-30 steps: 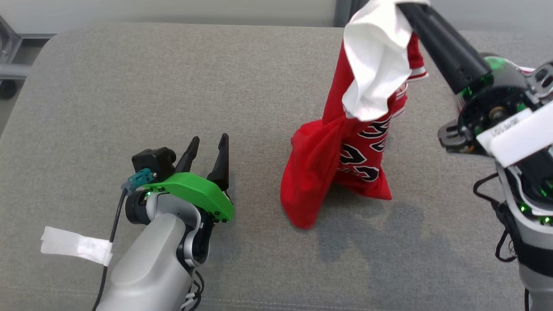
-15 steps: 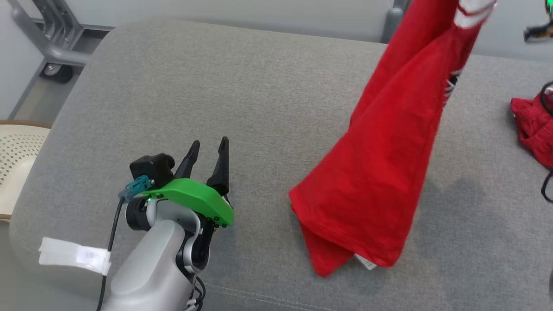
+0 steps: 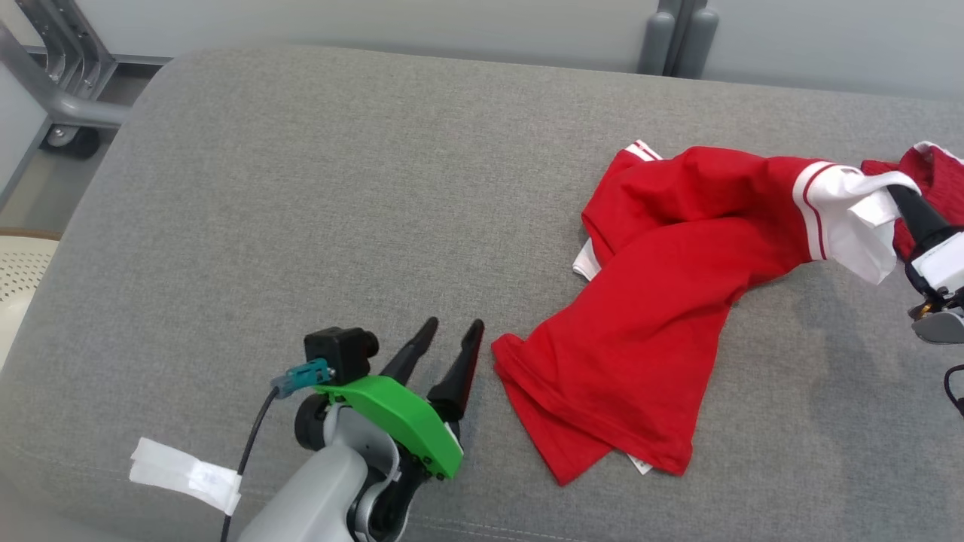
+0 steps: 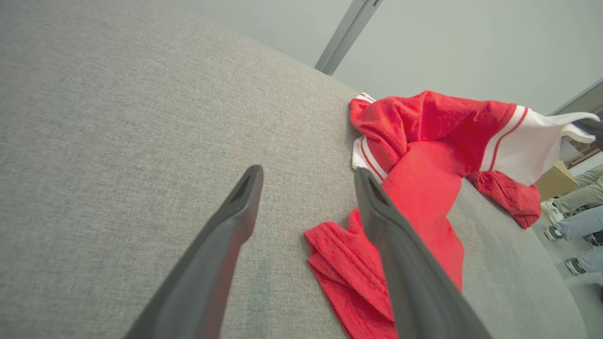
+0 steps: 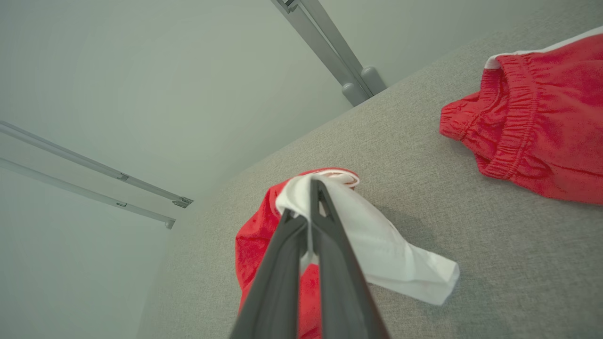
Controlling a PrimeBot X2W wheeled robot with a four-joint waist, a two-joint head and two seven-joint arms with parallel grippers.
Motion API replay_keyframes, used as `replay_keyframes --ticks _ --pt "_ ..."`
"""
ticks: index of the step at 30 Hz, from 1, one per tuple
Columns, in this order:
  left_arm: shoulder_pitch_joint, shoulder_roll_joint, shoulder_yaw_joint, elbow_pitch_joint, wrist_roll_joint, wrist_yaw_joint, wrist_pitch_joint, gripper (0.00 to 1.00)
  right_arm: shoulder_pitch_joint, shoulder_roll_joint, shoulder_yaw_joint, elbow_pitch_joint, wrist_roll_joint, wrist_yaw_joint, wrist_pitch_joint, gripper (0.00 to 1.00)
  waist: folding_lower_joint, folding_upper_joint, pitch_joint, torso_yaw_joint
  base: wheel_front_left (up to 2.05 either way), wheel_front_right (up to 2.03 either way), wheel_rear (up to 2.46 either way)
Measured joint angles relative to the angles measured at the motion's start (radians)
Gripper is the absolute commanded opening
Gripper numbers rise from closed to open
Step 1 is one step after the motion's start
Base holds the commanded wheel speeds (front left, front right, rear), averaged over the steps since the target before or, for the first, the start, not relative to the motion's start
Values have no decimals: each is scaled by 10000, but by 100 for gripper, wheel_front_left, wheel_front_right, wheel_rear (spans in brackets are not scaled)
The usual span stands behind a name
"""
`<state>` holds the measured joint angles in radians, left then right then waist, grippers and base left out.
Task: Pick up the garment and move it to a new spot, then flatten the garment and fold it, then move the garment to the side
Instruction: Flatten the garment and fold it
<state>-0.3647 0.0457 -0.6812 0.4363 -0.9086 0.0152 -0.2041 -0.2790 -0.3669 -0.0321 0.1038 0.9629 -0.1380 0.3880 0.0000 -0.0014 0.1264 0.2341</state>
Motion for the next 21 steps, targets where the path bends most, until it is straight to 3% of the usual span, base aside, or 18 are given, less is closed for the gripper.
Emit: replay_keyframes --ticks 4,9,21 --pt "135 -2 -740 -357 -336 -533 752 100 226 546 -255 -6 113 0 -203 0 0 0 162 -244 0 0 0" --pt "253 2 -1292 -456 -529 -648 1386 100 250 1187 -288 -303 408 0 -447 0 0 0 350 -599 0 0 0" --pt "178 4 -1574 71 -499 2 2006 100 244 1785 -33 -1150 679 0 -719 0 0 0 961 -1505 0 0 0"
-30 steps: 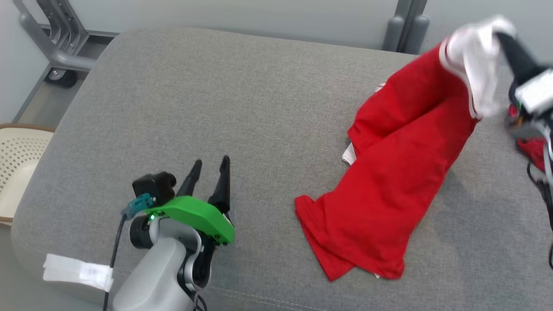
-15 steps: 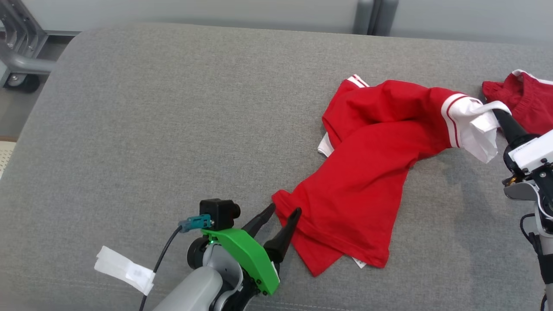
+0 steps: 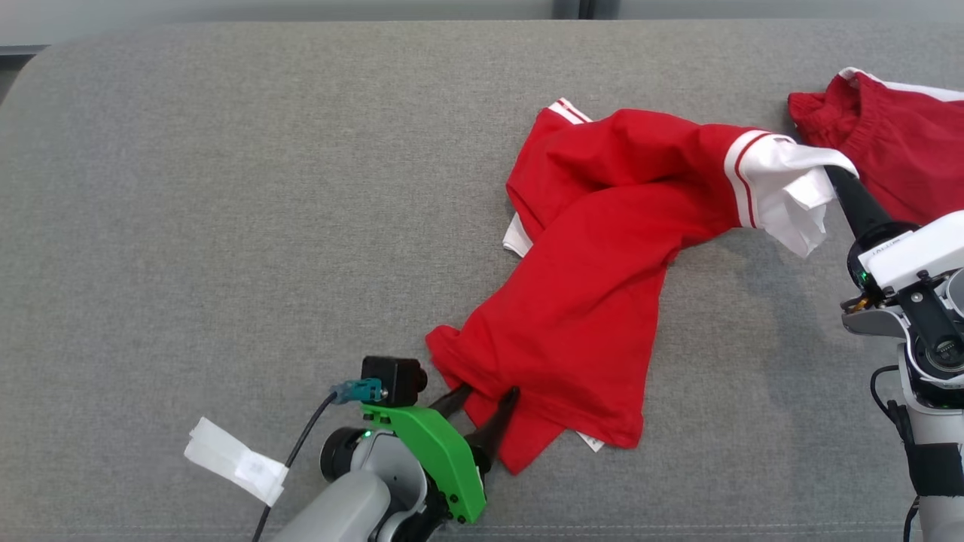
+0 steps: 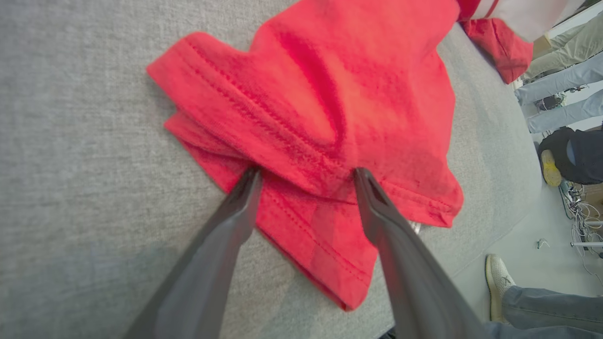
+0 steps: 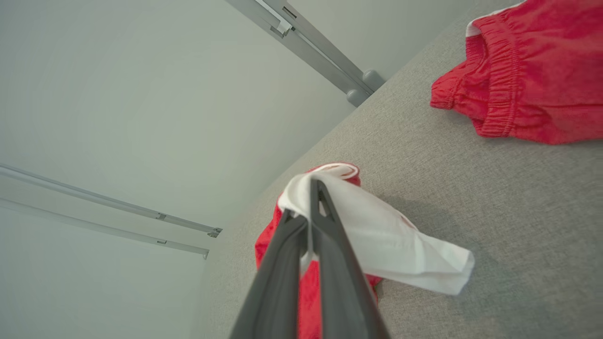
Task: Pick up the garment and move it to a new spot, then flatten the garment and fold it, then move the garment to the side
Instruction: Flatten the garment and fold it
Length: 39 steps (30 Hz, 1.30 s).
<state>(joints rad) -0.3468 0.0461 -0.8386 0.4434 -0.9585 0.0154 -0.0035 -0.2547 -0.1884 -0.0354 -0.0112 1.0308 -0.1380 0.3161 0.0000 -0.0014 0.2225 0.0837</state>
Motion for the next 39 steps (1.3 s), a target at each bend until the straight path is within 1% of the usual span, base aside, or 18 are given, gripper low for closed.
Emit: replay_keyframes --ticks 3,8,9,10,14,16,18,21,24,28,30,32,34,36,38,39 --pt "-231 -4 -44 21 297 111 17 100 0 0 -21 -96 0 0 -52 0 0 0 146 -175 0 0 0" --pt "-325 -2 -98 -176 -167 33 4 100 9 -4 -232 -151 0 0 -217 0 0 0 383 -362 0 0 0" --pt "-343 -4 -98 -221 -259 15 -23 36 14 -4 -242 -151 0 0 -245 0 0 0 415 -382 0 0 0" --pt "-372 -4 -113 -247 -265 8 -54 0 18 -2 -240 -155 0 0 -249 0 0 0 440 -397 0 0 0" --pt "-491 2 -199 -499 -347 -79 -144 0 88 2 -255 -247 0 0 -251 0 0 0 526 -420 0 0 0" --pt "-680 13 -244 -769 -341 -188 -151 0 145 0 -334 -268 0 0 -267 0 0 0 579 -412 0 0 0" --pt "-939 15 -276 -1244 -345 -420 -132 0 198 -4 -449 -268 0 0 -347 0 0 0 607 -374 0 0 0" --pt "-1223 6 -349 -2107 -579 -953 35 0 210 12 -529 -274 21 0 -439 0 0 0 612 -283 0 0 0" --pt "-1277 4 -201 -2917 -965 -1129 130 0 212 138 -520 -372 157 0 -443 0 0 0 571 -188 0 0 0" --pt "-1562 151 395 -3455 -1118 -1097 213 0 260 337 -391 -606 219 58 -441 0 0 0 498 -39 0 0 0" --pt "-1777 604 972 -3371 -1120 -884 203 0 298 391 -138 -832 299 165 -422 0 0 1 468 36 0 0 0" --pt "-1798 997 1582 -3112 -1804 -834 441 0 299 550 79 -1143 397 228 -320 0 0 0 455 92 0 0 0" --pt "-1798 1327 1977 -2650 -2173 -541 681 0 286 667 359 -1480 485 265 -198 0 0 0 480 127 0 0 0" --pt "-1791 1582 2288 -2123 -2640 -435 1083 0 269 715 523 -1747 545 265 -113 0 0 0 526 131 0 0 0" --pt "-1776 1685 2516 -1624 -3070 -307 1348 0 196 746 688 -1948 545 267 -42 0 0 0 574 123 0 0 0" --pt "-1777 1797 2523 -1183 -3072 -123 1567 22 150 811 840 -2115 545 267 17 0 0 0 621 96 0 0 0"
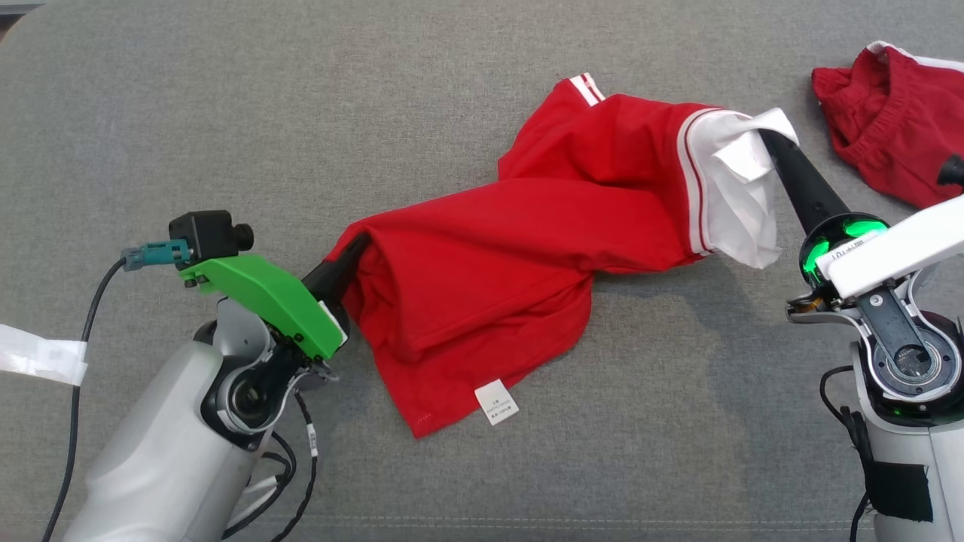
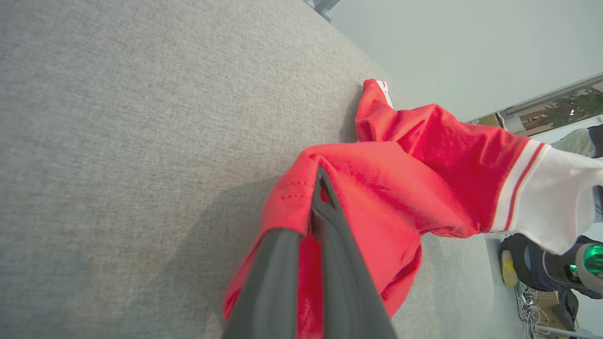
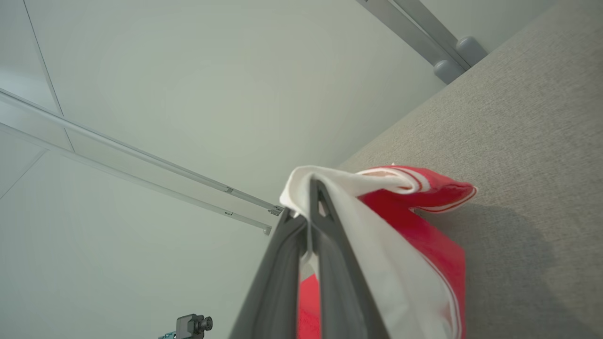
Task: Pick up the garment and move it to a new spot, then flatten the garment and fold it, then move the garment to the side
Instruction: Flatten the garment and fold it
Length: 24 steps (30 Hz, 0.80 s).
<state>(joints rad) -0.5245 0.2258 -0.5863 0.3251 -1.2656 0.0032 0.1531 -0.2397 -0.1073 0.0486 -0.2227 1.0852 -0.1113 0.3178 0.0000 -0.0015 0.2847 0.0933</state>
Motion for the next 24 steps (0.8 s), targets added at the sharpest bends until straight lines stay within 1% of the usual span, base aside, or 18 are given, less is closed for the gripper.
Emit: replay_keyframes --ticks 1,2,3,6,8,10,12,14,15,17,20,21,22,24 --pt "-1 46 4 192 0 50 82 33 1 35 54 -67 -2 -4 6 0 0 0 28 -13 0 0 0" --pt "0 59 13 328 -4 140 136 78 2 63 102 -134 -2 -4 36 0 0 0 57 -24 0 0 0" --pt "-1 56 31 430 -4 219 128 100 3 65 171 -165 -2 -4 77 0 0 0 85 -38 0 0 0" --pt "-3 79 38 585 92 347 25 100 21 77 184 -286 -6 -10 86 0 0 0 159 -83 0 0 0" --pt "-4 132 38 631 454 504 -234 100 50 75 81 -295 -6 -19 84 0 0 0 186 -93 0 0 0" --pt "-4 374 27 646 984 648 -589 100 87 75 -44 -322 -6 -21 71 0 0 0 196 -90 0 0 0" --pt "0 744 -10 627 1605 750 -970 100 191 75 -148 -378 -6 -40 23 0 0 0 199 -76 0 0 0" --pt "39 874 31 481 1804 805 -1317 100 326 84 -230 -405 -6 -46 -17 0 0 0 194 -49 0 0 0" --pt "108 798 -10 299 1802 803 -1379 100 398 94 -313 -431 -6 -46 -40 0 0 0 189 -26 0 0 0" --pt "354 468 -265 -142 1661 706 -1358 100 562 88 -508 -502 -4 -48 -104 0 0 0 186 44 0 0 0" --pt "885 -230 -934 -545 1473 334 -1118 100 704 96 -654 -533 -4 -52 -167 0 0 0 186 179 0 0 0" --pt "1066 -380 -1110 -600 1384 247 -1005 100 705 96 -660 -533 -4 -52 -174 0 0 0 180 227 0 0 0" --pt "1220 -451 -1264 -614 1340 219 -951 100 708 98 -640 -527 -4 -52 -176 0 0 0 170 270 0 0 0" --pt "1472 -351 -1398 -587 1373 234 -924 100 709 107 -485 -527 -6 -63 -165 0 0 0 140 317 0 0 0"
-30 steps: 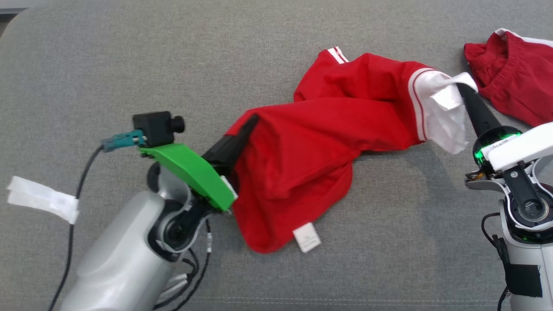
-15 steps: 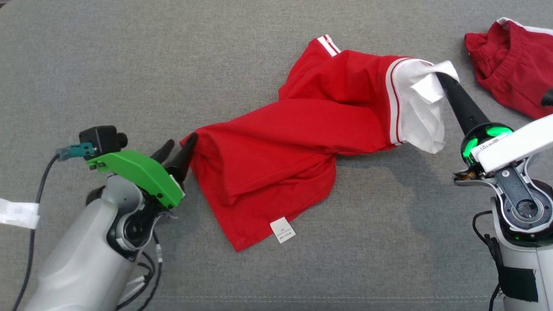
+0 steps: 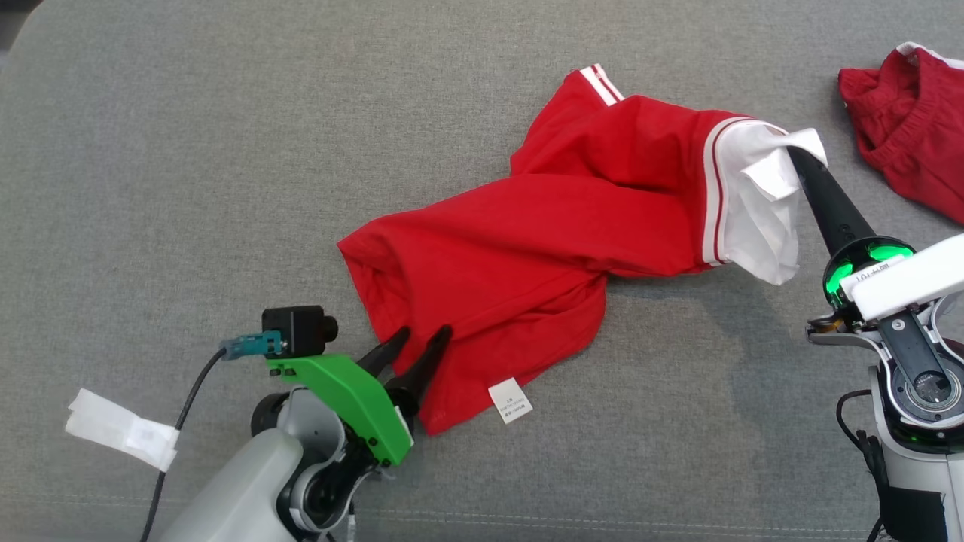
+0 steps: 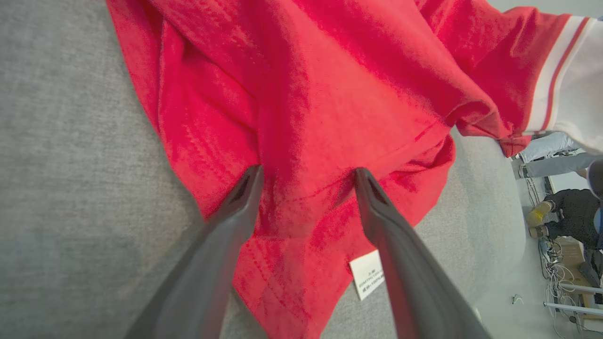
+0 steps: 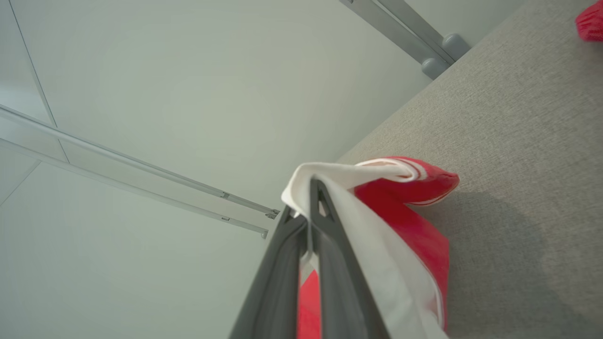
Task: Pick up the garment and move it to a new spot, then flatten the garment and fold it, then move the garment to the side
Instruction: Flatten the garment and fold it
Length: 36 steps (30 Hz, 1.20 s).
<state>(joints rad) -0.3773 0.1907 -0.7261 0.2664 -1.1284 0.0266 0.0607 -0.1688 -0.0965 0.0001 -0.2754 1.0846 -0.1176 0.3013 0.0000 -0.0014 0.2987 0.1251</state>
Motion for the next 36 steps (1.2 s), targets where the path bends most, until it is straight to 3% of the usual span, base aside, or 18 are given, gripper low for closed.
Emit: replay_keyframes --ticks 8,17,18,20,21,26,29,31,36 --pt "120 564 98 96 435 284 -268 100 172 13 61 -86 0 -12 31 0 0 0 -39 16 0 0 0" --pt "144 476 69 -217 418 295 -267 100 198 44 123 -90 2 -61 92 0 0 0 -65 -101 0 0 0" --pt "145 476 21 -244 418 293 -259 92 201 44 104 -98 2 -61 90 0 0 0 -72 -132 0 0 0" --pt "152 462 -140 -307 418 293 -176 60 251 38 33 -109 0 -61 90 0 0 0 -83 -173 0 0 0" --pt "175 454 -174 -341 418 293 -173 49 303 38 19 -111 0 -61 90 0 0 0 -85 -188 0 0 0" --pt "477 497 -236 -483 418 293 -77 42 365 52 -46 -121 2 -73 90 0 0 0 -97 -297 0 0 0" --pt "489 499 -186 -516 418 295 -92 27 381 54 -117 -121 2 -73 88 0 0 0 -92 -317 0 0 0" --pt "489 499 -173 -554 418 295 -96 0 395 54 -151 -119 2 -75 88 0 0 0 -86 -327 0 0 0" --pt "489 510 8 -669 401 311 -226 0 493 71 -274 -79 2 -75 73 0 0 0 -84 -353 0 0 0"
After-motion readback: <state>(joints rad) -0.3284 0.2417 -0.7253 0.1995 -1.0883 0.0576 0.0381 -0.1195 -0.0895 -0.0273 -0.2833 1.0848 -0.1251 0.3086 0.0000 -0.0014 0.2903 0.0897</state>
